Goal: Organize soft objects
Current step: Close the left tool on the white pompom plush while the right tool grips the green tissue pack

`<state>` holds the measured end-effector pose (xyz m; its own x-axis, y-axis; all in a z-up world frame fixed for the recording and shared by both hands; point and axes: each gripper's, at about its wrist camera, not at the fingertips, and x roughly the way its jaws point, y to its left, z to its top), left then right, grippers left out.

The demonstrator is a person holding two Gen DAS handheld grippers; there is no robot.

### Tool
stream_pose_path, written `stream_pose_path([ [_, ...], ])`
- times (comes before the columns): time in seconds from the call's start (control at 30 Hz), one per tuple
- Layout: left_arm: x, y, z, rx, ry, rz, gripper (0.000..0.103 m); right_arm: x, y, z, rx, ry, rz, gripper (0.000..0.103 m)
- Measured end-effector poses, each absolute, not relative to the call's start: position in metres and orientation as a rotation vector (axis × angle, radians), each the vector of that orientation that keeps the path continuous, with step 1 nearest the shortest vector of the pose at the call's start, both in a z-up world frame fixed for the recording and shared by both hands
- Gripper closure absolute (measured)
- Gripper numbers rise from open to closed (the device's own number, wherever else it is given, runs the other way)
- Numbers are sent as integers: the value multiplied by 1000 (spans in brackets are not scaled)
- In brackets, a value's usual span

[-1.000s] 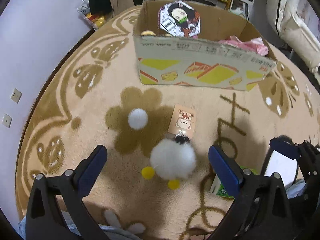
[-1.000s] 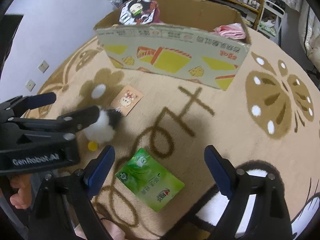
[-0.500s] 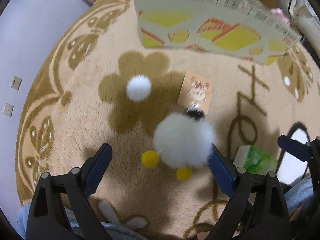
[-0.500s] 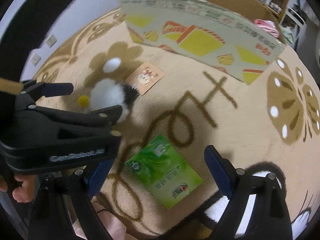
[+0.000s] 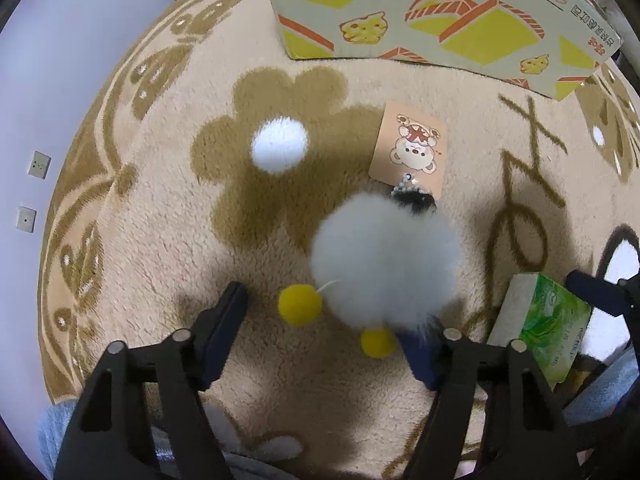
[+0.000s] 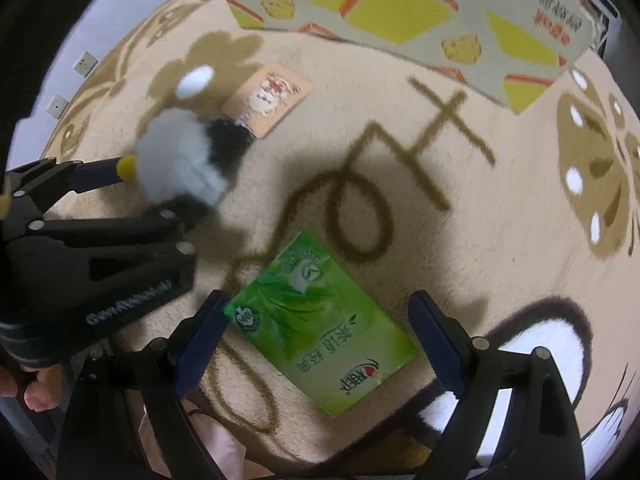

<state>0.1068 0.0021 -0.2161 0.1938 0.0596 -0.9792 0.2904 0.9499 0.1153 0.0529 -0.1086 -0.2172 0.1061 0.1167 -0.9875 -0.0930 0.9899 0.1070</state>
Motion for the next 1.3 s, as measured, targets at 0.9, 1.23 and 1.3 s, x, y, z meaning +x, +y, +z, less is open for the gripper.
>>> stream_pose_path([
  [0.9,102,-1,-203,307,1320,-181,79,62,-148,-187,172,1296,47,30],
  [1.23,98,-16,-202,381,1270,-191,89,55,-153,-187,196,1293,40,31],
  [1.3,101,-14,-200,349,1280,-188,90,54,-156,-185,209,1285,39,31],
])
